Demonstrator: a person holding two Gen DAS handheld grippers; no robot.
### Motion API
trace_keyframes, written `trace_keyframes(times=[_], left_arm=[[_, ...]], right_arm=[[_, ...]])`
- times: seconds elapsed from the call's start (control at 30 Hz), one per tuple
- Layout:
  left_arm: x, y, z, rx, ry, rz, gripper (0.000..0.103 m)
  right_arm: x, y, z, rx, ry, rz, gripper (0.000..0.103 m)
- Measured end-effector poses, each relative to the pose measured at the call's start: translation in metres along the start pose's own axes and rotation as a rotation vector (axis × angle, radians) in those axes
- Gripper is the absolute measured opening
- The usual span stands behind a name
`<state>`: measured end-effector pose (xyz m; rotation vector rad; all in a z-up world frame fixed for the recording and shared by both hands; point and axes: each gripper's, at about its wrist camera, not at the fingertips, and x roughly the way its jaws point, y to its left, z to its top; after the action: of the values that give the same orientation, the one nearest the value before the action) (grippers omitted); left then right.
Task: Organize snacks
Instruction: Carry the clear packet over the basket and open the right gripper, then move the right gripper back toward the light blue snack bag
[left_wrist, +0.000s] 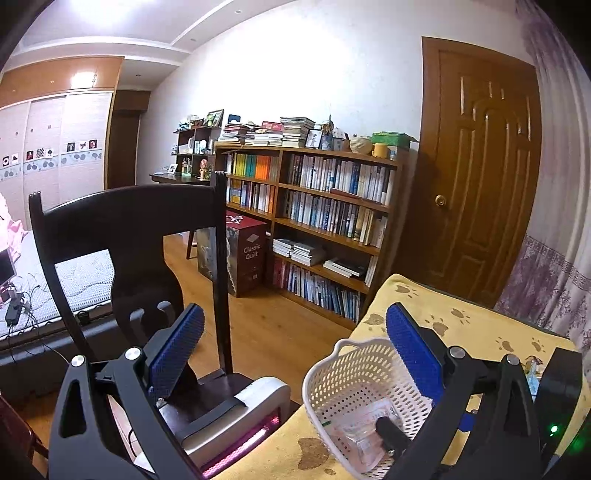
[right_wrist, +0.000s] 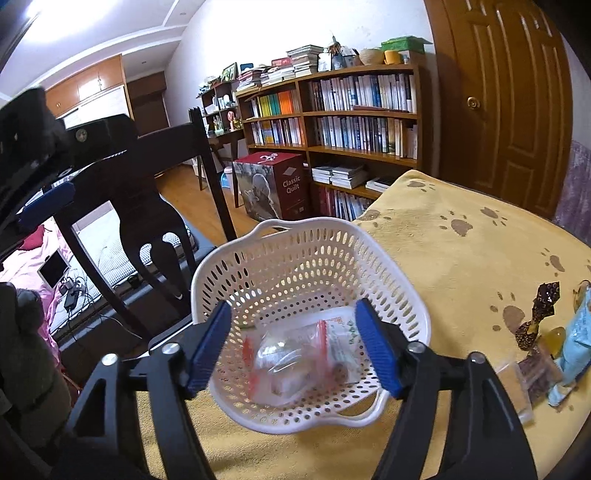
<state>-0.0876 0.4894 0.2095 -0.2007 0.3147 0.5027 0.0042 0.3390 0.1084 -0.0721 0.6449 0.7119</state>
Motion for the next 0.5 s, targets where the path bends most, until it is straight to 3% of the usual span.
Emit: trace_keyframes(times=[0.5], left_arm=[[-0.003, -0.019, -0.006, 0.056, 0.001, -0.034, 0.1]], right_arm=[[-0.026, -0.036, -0.023, 0.1, -0.035, -0.07, 0.071]])
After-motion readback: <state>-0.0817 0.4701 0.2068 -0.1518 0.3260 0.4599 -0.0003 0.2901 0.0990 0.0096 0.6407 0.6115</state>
